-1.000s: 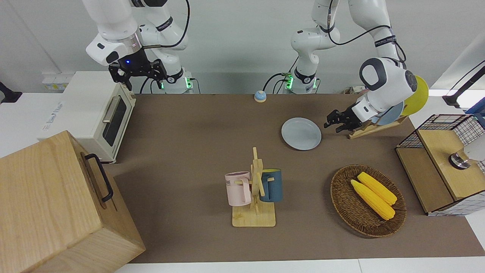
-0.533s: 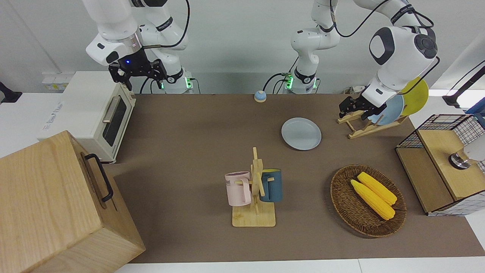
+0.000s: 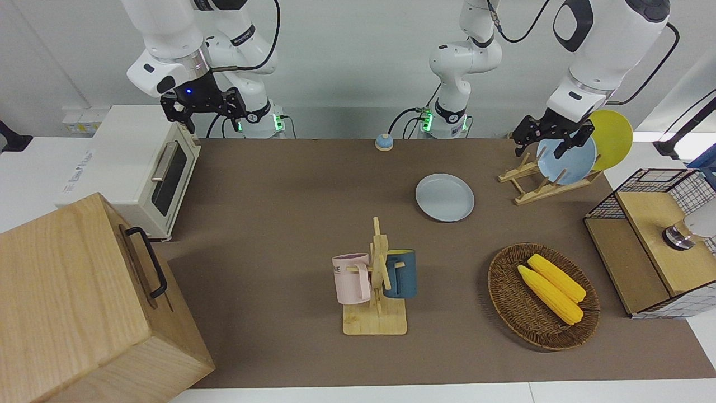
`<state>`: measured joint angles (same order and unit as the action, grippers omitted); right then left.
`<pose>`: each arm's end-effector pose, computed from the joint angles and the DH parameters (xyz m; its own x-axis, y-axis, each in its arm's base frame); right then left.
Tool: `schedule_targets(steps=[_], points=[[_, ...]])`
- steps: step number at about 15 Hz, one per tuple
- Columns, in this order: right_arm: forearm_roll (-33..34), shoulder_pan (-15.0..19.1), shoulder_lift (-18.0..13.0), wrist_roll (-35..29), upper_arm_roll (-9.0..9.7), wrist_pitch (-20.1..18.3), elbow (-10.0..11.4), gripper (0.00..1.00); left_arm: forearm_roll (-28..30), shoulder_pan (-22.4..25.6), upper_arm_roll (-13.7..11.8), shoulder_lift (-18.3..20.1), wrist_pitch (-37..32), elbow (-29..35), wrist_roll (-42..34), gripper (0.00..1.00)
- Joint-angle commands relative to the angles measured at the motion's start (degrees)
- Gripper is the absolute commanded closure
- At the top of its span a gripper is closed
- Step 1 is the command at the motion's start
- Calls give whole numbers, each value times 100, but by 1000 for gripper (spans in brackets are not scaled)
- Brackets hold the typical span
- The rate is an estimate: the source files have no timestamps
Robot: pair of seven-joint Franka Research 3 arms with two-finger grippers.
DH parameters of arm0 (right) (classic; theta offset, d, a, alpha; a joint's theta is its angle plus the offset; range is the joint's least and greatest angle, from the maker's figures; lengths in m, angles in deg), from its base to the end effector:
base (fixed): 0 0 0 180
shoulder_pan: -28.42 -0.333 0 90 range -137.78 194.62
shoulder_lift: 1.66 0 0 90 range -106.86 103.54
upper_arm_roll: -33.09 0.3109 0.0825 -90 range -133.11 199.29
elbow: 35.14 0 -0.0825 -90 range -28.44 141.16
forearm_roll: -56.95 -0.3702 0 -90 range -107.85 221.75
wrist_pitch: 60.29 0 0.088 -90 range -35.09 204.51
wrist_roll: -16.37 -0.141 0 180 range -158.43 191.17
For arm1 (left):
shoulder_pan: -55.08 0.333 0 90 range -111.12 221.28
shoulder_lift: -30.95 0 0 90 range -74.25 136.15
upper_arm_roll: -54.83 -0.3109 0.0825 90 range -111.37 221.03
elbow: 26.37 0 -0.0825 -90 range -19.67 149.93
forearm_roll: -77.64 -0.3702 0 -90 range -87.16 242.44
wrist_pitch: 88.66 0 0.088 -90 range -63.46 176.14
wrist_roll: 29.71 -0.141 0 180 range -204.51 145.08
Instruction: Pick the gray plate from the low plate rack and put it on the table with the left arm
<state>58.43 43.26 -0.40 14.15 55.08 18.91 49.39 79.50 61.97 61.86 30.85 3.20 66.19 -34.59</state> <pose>0.5200 0.0589 0.6021 0.9903 0.0812 -0.1124 0.0841 -0.9962 0.0219 0.5427 -0.0058 0.5669 0.9962 -0.0864 -0.0111 -0.0860 -0.9957 0.0337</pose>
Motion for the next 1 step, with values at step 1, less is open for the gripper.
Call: schedule_targets(steps=[1], points=[[37,133,-12,-68,113,-62,-42,17,-45,-30,0,-86,-142,-150,101,7]])
